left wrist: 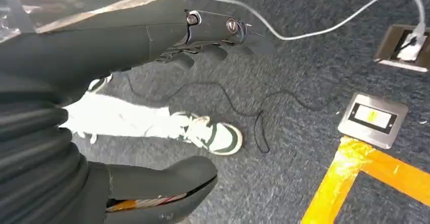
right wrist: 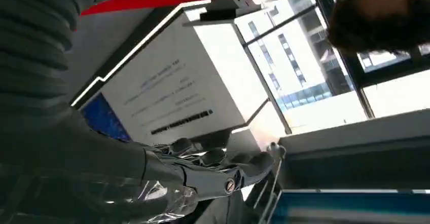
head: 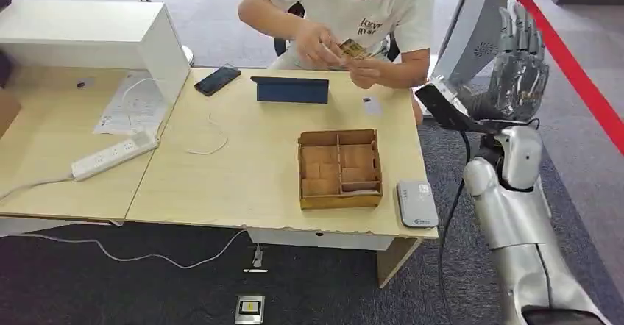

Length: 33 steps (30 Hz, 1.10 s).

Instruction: Pass the card to the sensor for recognition and then transmit it.

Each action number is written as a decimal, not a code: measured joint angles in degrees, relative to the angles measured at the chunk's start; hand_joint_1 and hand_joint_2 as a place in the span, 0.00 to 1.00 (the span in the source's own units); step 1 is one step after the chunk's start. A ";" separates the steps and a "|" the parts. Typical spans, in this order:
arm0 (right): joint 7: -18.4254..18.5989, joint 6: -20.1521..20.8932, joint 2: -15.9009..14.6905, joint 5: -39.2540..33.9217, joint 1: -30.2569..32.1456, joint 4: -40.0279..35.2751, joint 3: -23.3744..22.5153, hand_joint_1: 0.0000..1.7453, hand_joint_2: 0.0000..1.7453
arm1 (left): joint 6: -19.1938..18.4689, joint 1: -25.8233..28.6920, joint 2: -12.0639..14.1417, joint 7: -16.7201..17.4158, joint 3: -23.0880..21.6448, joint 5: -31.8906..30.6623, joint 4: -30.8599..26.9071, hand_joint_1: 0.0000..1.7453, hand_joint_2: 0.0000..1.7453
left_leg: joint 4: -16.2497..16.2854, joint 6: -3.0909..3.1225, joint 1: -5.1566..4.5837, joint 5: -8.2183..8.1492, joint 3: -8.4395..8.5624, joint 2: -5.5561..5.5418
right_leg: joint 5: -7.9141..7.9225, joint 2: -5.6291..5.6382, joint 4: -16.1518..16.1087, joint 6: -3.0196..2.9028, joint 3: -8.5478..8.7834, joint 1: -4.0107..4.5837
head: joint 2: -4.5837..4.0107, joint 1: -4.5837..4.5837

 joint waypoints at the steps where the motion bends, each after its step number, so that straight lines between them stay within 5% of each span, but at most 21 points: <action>1: -0.57 -1.68 -0.84 0.88 1.73 -2.43 -1.00 0.00 1.00 | 0.07 0.36 0.06 0.00 0.09 0.39 0.00 0.00 1.00 | 0.00 0.01 -0.01 -0.01 0.00 0.01 | 0.00 0.00 -0.01 0.00 -0.01 -0.01 | 0.00 -0.09; 4: -3.07 -6.66 -3.74 1.43 7.20 -8.85 -4.68 0.00 1.00 | 0.22 0.81 0.26 0.61 0.37 1.45 0.02 0.00 1.00 | 0.02 0.04 -0.02 -0.03 0.01 0.01 | -0.01 -0.01 -0.06 0.02 0.03 -0.01 | 0.02 -0.07; 7: -8.78 -6.92 -5.68 0.25 10.86 -12.38 -10.20 0.00 1.00 | 0.55 1.15 0.33 2.21 1.09 2.84 0.02 0.00 1.00 | 0.02 0.05 -0.04 -0.05 0.00 0.04 | 0.01 0.04 -0.06 0.03 0.02 -0.03 | 0.00 -0.09; 12: -12.34 -6.92 -7.14 0.73 13.70 -16.03 -17.55 0.00 1.00 | 0.92 1.12 0.37 3.54 2.01 3.68 0.02 0.00 1.00 | 0.03 0.05 -0.04 -0.03 0.04 0.05 | 0.06 0.04 -0.06 0.05 -0.01 -0.04 | 0.00 -0.07; 16: -25.26 -6.92 -7.84 -2.32 14.03 -15.07 -28.69 0.00 1.00 | 2.30 1.20 0.15 6.76 3.85 5.77 0.02 0.00 1.00 | 0.05 0.07 -0.04 -0.02 -0.01 0.02 | 0.05 0.01 -0.06 0.07 -0.01 -0.05 | 0.00 -0.11; 22: -35.80 -6.92 -8.72 -4.61 13.64 -9.61 -41.95 0.00 1.00 | 4.11 1.10 -0.72 9.88 6.16 7.52 0.02 0.00 1.00 | 0.04 0.08 -0.11 -0.09 -0.02 0.17 | 0.06 0.20 -0.06 0.08 -0.07 -0.10 | 0.02 -0.07; 27: -36.27 -6.92 -8.61 2.14 11.78 -1.27 -54.52 0.00 1.00 | 8.89 0.98 -3.23 13.69 8.68 8.96 0.02 0.00 1.00 | 0.05 0.13 -0.12 -0.08 -0.06 0.05 | 0.00 0.06 -0.08 0.20 0.01 -0.12 | 0.00 -0.09; 33: -30.01 -6.92 -9.50 10.09 11.85 6.84 -63.13 0.00 1.00 | 12.59 0.80 -6.43 16.44 9.95 9.82 0.00 0.00 1.00 | 0.06 0.20 -0.17 -0.12 -0.01 0.11 | -0.02 0.13 -0.08 0.24 0.02 -0.17 | 0.00 -0.04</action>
